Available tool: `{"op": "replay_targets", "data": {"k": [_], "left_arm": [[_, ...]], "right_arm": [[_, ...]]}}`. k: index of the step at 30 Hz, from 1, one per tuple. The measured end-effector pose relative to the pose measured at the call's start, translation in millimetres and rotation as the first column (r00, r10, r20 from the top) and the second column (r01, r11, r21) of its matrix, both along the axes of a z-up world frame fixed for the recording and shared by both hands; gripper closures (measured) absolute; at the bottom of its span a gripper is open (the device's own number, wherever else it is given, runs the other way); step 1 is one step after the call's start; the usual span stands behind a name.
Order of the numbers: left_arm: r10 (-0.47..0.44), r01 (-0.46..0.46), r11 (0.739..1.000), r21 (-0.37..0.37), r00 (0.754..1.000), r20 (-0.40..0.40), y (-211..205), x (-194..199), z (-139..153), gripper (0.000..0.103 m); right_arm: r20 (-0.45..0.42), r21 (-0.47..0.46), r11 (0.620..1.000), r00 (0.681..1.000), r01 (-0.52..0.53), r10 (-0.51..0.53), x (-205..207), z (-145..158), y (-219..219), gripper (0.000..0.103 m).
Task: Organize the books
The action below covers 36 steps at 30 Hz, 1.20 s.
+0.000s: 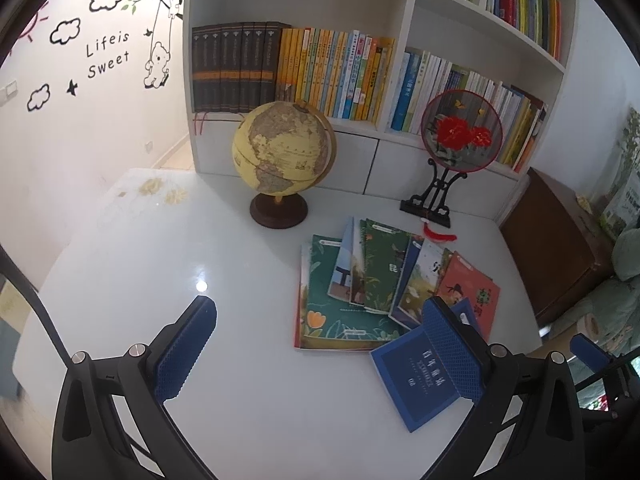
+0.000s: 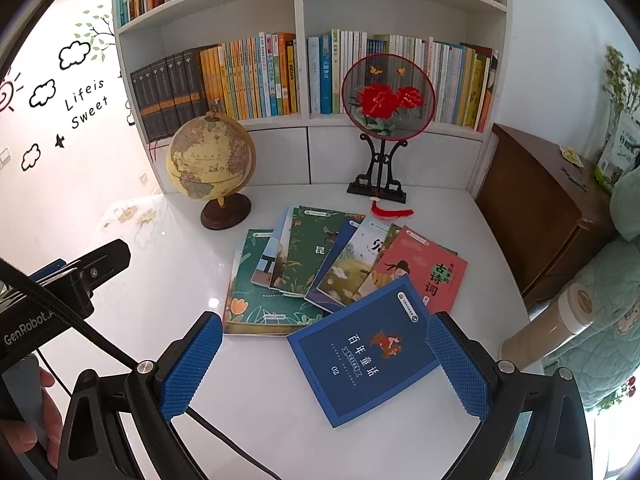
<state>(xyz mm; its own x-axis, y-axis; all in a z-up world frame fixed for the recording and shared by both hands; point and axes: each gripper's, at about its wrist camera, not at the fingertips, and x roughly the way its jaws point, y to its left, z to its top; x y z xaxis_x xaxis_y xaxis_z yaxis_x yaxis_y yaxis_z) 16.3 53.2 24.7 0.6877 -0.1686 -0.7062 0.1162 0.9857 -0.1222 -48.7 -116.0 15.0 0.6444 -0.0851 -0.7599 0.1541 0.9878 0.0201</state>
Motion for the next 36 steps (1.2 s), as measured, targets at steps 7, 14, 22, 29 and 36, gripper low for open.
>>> {"op": "replay_targets", "data": {"k": [7, 14, 22, 29, 36], "left_arm": [[-0.013, 0.013, 0.999, 0.043, 1.0, -0.004, -0.7, 5.1, -3.1, 0.001], [-0.02, 0.019, 0.988, 0.151, 1.0, 0.006, -3.1, 12.9, -7.6, 0.001], [-0.07, 0.076, 0.979, 0.187, 0.997, -0.038, 1.3, 33.0, -24.8, 0.001], [-0.162, 0.18, 0.963, 0.201, 0.981, -0.102, -0.9, 58.0, -58.1, 0.001], [-0.405, 0.438, 0.891, 0.12, 0.886, -0.226, -30.2, 89.3, -116.7, 0.001]], "right_arm": [[-0.011, 0.038, 0.998, 0.999, 0.046, -0.046, 3.2, -4.7, -6.3, 0.001], [-0.012, 0.046, 0.999, 1.0, 0.027, -0.027, 8.5, -7.7, 0.6, 0.001], [-0.062, 0.098, 0.994, 0.997, 0.053, -0.047, 21.2, -22.3, 8.2, 0.001], [-0.143, 0.219, 0.972, 0.988, 0.082, -0.051, 34.3, -51.7, 5.7, 0.001], [-0.185, 0.148, 0.966, 0.966, 0.211, -0.182, 15.5, -84.1, -28.4, 0.001]]}}
